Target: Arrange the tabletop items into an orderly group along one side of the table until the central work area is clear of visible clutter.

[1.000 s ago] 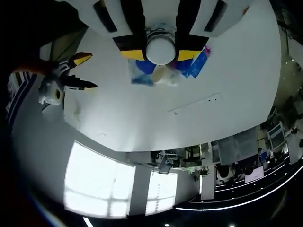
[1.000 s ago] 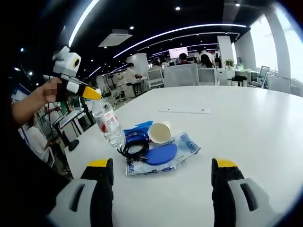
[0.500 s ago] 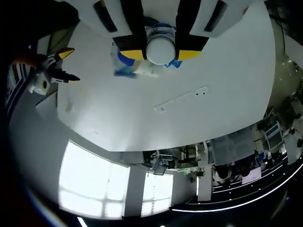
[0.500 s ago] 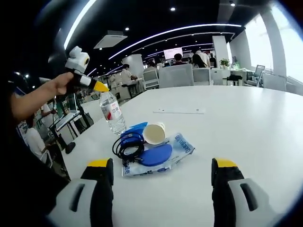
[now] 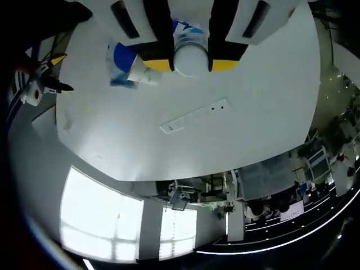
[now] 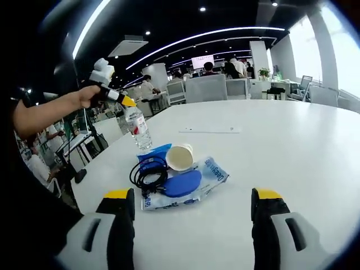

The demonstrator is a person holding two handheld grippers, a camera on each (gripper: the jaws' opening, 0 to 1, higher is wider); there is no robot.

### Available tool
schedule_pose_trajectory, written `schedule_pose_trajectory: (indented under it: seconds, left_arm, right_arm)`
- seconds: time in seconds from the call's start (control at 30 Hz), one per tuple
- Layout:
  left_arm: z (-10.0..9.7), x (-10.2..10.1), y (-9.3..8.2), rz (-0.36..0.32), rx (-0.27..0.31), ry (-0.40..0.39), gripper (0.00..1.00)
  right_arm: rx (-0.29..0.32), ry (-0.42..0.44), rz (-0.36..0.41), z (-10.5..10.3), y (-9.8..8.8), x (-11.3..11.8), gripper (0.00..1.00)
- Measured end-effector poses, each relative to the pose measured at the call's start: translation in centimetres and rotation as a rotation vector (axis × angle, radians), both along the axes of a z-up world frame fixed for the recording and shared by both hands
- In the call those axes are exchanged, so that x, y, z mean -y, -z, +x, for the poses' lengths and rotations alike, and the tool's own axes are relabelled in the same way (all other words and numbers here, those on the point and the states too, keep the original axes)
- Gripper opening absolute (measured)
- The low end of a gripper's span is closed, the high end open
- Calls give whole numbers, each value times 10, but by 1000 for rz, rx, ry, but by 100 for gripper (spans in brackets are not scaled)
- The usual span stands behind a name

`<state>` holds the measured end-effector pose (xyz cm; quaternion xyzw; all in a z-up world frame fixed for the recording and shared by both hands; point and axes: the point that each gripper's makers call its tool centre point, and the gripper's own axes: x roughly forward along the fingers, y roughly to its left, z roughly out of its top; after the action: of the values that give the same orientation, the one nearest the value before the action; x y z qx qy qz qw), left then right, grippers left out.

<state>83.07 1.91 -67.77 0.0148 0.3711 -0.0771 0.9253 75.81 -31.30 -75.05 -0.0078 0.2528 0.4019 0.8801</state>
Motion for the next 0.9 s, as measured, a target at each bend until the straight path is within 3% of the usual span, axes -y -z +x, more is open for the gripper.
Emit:
schedule_pose_trajectory:
  seconds: [0.33, 0.9]
  left_arm:
    - [24, 0, 21, 48, 0, 43, 19]
    - [51, -2, 44, 53, -32, 73, 20]
  right_arm:
    - [-9, 17, -11, 1, 4, 3, 81]
    - [-31, 13, -24, -1, 11, 2, 81]
